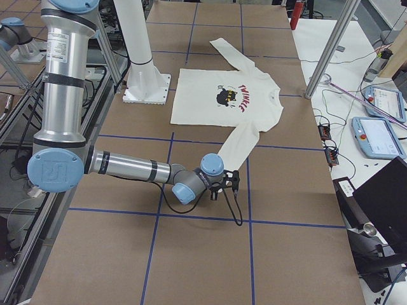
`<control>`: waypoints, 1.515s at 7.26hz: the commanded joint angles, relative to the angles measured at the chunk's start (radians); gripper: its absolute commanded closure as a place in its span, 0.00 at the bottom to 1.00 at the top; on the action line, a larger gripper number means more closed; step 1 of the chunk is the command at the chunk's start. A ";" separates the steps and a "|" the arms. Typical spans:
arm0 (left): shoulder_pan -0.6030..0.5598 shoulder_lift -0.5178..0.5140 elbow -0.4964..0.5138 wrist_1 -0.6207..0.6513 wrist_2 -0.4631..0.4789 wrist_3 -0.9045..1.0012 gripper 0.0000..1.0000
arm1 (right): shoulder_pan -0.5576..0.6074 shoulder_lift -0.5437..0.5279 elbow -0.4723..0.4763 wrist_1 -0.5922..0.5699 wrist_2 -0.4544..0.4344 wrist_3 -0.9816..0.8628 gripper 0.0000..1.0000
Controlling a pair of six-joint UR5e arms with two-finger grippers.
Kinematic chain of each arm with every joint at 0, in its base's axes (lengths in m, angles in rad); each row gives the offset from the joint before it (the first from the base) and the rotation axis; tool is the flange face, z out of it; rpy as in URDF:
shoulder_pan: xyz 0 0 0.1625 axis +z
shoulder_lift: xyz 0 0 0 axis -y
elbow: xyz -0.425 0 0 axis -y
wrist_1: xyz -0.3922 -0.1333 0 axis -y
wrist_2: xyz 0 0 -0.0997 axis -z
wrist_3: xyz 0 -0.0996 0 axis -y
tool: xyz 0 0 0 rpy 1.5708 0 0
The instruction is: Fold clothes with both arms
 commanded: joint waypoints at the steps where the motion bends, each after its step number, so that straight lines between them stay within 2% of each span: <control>1: 0.001 0.000 0.000 0.000 -0.001 0.001 0.00 | -0.006 0.013 0.124 -0.005 0.015 0.154 1.00; 2: -0.001 0.000 0.000 0.000 0.001 0.001 0.00 | -0.010 0.086 0.141 -0.015 0.068 0.241 1.00; 3: -0.001 0.000 -0.001 0.000 -0.001 0.001 0.00 | -0.042 0.188 0.140 -0.016 0.093 0.412 1.00; 4: -0.001 0.000 -0.004 0.000 -0.001 -0.001 0.00 | -0.114 0.337 0.136 -0.018 0.049 0.599 1.00; 5: -0.001 0.000 -0.006 0.000 -0.001 -0.001 0.00 | -0.191 0.472 0.129 -0.071 -0.035 0.707 1.00; 7: -0.001 0.000 -0.007 0.000 -0.001 0.001 0.00 | -0.271 0.795 0.122 -0.421 -0.179 0.771 1.00; 8: -0.001 0.000 -0.007 -0.002 -0.001 0.001 0.00 | -0.335 0.964 0.044 -0.506 -0.286 0.820 1.00; 9: -0.001 0.002 -0.009 -0.002 -0.001 0.001 0.00 | -0.437 1.149 -0.158 -0.498 -0.434 0.875 1.00; 10: -0.001 0.002 -0.007 -0.002 -0.001 0.002 0.00 | -0.476 1.274 -0.361 -0.433 -0.504 0.879 1.00; 11: -0.001 0.000 -0.007 -0.005 -0.001 0.002 0.00 | -0.478 1.285 -0.448 -0.316 -0.523 0.879 1.00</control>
